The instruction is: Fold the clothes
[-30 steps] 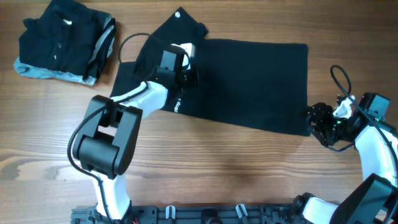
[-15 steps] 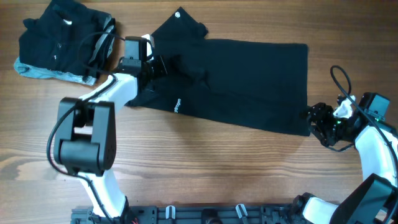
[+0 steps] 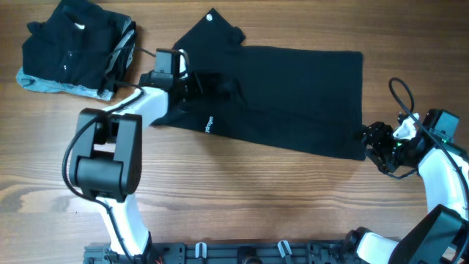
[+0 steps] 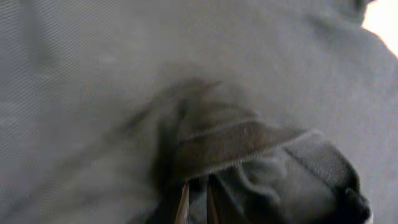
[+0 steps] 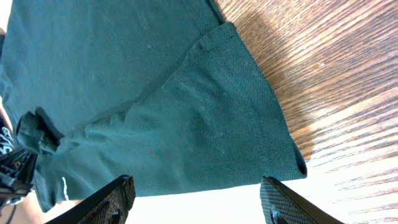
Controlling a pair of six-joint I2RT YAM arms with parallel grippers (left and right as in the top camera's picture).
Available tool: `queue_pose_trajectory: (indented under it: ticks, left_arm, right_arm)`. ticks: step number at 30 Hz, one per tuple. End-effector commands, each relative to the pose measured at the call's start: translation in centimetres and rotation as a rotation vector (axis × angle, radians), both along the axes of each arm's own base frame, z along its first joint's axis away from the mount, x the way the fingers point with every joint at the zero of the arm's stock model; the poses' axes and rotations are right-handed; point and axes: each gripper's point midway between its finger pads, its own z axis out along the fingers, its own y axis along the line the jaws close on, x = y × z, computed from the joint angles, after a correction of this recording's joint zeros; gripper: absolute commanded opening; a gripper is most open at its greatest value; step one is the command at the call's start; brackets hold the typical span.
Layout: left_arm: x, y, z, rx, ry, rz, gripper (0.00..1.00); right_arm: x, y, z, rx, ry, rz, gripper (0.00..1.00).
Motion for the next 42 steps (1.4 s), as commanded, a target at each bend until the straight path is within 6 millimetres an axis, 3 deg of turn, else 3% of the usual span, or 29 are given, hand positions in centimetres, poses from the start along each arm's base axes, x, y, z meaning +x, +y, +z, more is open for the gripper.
queue_pose_trajectory:
  ticks: [1,3,5,7,9,11,15,20,25,26,28,32,36,38,39,41,42]
  left_arm:
    - [-1.6,1.8,0.5,0.033,0.05,-0.026,0.19]
    - [-0.9,3.7,5.6,0.022,-0.046,-0.003,0.39]
    - [-0.5,5.9,10.3,0.018,-0.14,0.046,0.68]
    - [-2.6,8.9,12.6,0.028,-0.108,0.113,0.71]
    - [-6.1,11.1,10.8,0.032,0.058,0.168,0.72]
    - [-9.0,12.5,8.2,0.064,0.219,0.192,0.72]
    - [-11.9,12.3,4.3,0.082,0.348,0.148,0.75]
    - [-10.7,12.4,0.2,0.081,0.314,0.149,0.71]
    - [-11.0,13.3,-2.2,0.135,0.358,0.157,0.05]
    - [-11.7,14.0,-2.3,0.168,0.388,0.17,0.04]
    - [-14.3,16.0,-2.1,0.241,0.483,0.216,0.04]
    - [-17.5,20.2,-0.4,0.357,0.569,0.325,0.04]
    - [-17.8,21.1,0.0,0.346,0.569,0.357,0.04]
    - [-17.8,21.2,0.0,0.347,0.569,0.358,0.04]
    - [-17.7,21.2,0.0,0.346,0.566,0.358,0.04]
    - [-17.6,21.2,0.0,0.347,0.561,0.36,0.11]
    - [-17.5,21.2,0.1,0.347,0.555,0.36,0.34]
  right_arm:
    - [-0.2,-0.2,-0.1,-0.036,0.001,0.041,0.71]
    - [-1.5,-0.4,-1.3,-0.052,0.073,0.007,0.73]
    - [-3.5,-0.7,-3.2,-0.083,0.166,-0.04,0.74]
    - [-4.2,0.7,-4.6,-0.033,0.144,-0.015,0.7]
    - [-3.9,1.5,-5.5,-0.007,0.084,-0.01,0.63]
    - [-3.3,1.7,-5.5,0.004,0.036,-0.006,0.67]
    - [-3.0,1.5,-5.4,-0.005,0.022,-0.006,0.75]
    - [-2.5,1.3,-4.8,-0.007,0.018,-0.005,0.75]
    - [-2.7,1.4,-4.6,0.001,0.032,-0.004,0.75]
    - [-2.9,1.5,-4.7,0.006,0.041,-0.003,0.75]
    - [-3.4,1.7,-4.8,0.01,0.06,0.006,0.75]
    - [-4.0,2.0,-4.9,0.019,0.08,0.021,0.74]
    - [-4.1,3.3,-4.4,0.035,0.016,0.152,0.74]
    - [-2.3,4.1,-3.0,0.084,-0.116,0.2,0.71]
    - [-1.4,4.1,-2.4,0.086,-0.169,0.202,0.63]
    - [-0.7,3.7,-2.2,0.07,-0.2,0.201,0.62]
    - [-0.3,3.7,-2.1,0.064,-0.209,0.196,0.64]
